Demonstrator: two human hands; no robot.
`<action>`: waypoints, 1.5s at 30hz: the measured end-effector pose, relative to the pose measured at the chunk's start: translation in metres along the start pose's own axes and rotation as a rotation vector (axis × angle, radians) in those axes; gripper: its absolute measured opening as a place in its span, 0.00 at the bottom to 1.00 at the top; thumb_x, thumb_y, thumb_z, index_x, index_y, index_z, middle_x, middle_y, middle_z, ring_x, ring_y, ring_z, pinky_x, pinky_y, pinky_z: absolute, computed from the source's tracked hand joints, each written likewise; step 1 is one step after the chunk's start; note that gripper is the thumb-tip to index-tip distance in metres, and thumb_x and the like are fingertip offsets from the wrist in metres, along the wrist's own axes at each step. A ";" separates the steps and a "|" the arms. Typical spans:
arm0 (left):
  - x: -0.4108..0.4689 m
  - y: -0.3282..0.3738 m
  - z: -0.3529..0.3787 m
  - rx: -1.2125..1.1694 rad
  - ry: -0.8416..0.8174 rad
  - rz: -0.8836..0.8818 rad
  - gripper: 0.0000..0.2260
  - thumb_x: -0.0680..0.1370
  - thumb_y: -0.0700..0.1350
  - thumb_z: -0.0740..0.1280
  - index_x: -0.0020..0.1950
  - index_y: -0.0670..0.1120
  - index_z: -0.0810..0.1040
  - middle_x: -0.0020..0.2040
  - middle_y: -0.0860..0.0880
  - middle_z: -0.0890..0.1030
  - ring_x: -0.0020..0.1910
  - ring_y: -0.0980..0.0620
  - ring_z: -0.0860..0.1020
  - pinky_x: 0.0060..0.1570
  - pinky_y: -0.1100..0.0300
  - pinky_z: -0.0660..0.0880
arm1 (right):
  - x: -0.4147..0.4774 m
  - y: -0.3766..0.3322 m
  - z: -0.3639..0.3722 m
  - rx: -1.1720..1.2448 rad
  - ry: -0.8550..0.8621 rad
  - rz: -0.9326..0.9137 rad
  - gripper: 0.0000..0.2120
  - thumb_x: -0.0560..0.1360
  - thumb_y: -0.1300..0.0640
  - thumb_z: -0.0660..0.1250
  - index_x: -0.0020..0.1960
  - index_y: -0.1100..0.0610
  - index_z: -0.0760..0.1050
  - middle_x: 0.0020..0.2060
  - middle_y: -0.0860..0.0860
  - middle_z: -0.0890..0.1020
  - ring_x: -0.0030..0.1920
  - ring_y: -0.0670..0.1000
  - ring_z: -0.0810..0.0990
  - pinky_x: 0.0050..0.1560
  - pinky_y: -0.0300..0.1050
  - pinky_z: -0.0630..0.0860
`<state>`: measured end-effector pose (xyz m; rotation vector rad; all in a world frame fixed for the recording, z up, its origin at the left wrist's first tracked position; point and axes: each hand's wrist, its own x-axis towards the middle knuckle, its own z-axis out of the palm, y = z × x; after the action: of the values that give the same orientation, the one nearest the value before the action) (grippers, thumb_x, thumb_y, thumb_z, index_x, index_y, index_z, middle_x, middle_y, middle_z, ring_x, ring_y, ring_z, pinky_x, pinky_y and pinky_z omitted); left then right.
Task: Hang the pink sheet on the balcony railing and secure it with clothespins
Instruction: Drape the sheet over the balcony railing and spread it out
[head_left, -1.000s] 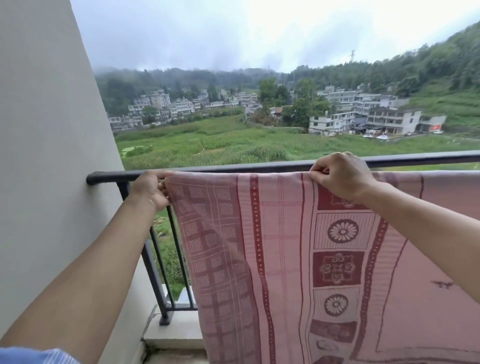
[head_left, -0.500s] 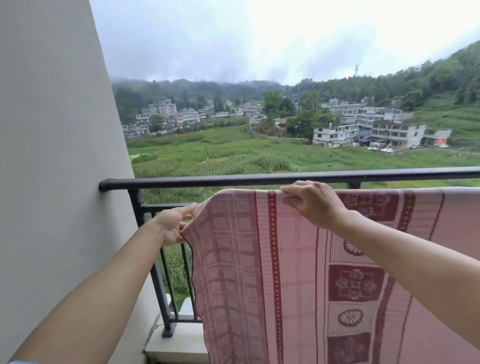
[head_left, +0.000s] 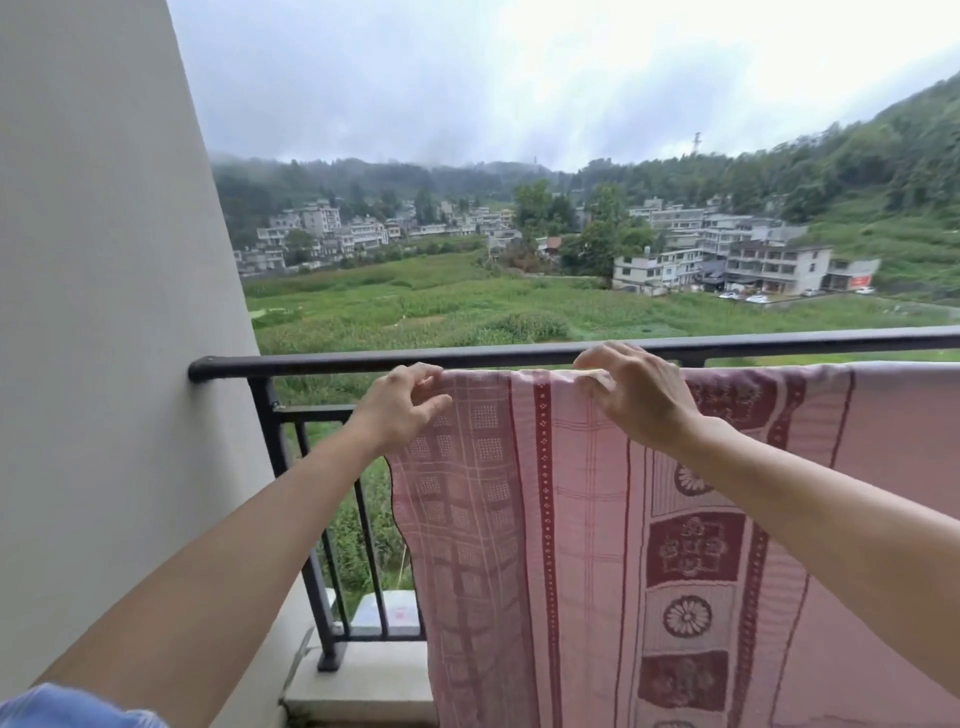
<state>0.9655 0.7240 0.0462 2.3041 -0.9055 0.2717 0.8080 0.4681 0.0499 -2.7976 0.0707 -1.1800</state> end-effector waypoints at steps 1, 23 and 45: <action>-0.001 0.001 0.005 0.061 -0.027 0.024 0.22 0.76 0.47 0.69 0.70 0.50 0.70 0.61 0.47 0.78 0.56 0.47 0.77 0.56 0.53 0.75 | -0.002 0.007 -0.004 -0.024 -0.022 0.034 0.16 0.76 0.50 0.68 0.62 0.53 0.76 0.55 0.52 0.81 0.53 0.55 0.80 0.46 0.47 0.72; -0.035 0.032 0.048 0.337 0.480 0.137 0.12 0.74 0.36 0.67 0.58 0.42 0.78 0.54 0.41 0.77 0.55 0.40 0.73 0.57 0.45 0.70 | -0.073 0.043 -0.027 -0.111 0.030 0.028 0.14 0.77 0.52 0.67 0.61 0.56 0.78 0.57 0.53 0.80 0.60 0.57 0.75 0.56 0.57 0.74; -0.014 0.517 0.335 0.071 0.152 0.772 0.16 0.74 0.43 0.69 0.61 0.41 0.77 0.55 0.41 0.76 0.57 0.41 0.73 0.58 0.46 0.69 | -0.345 0.400 -0.344 -0.545 -0.131 0.748 0.12 0.76 0.50 0.66 0.57 0.52 0.80 0.55 0.54 0.80 0.59 0.58 0.76 0.54 0.51 0.73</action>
<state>0.5956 0.2317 0.0339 1.8583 -1.6880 0.7953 0.3200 0.0727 -0.0032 -2.7690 1.4678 -0.8574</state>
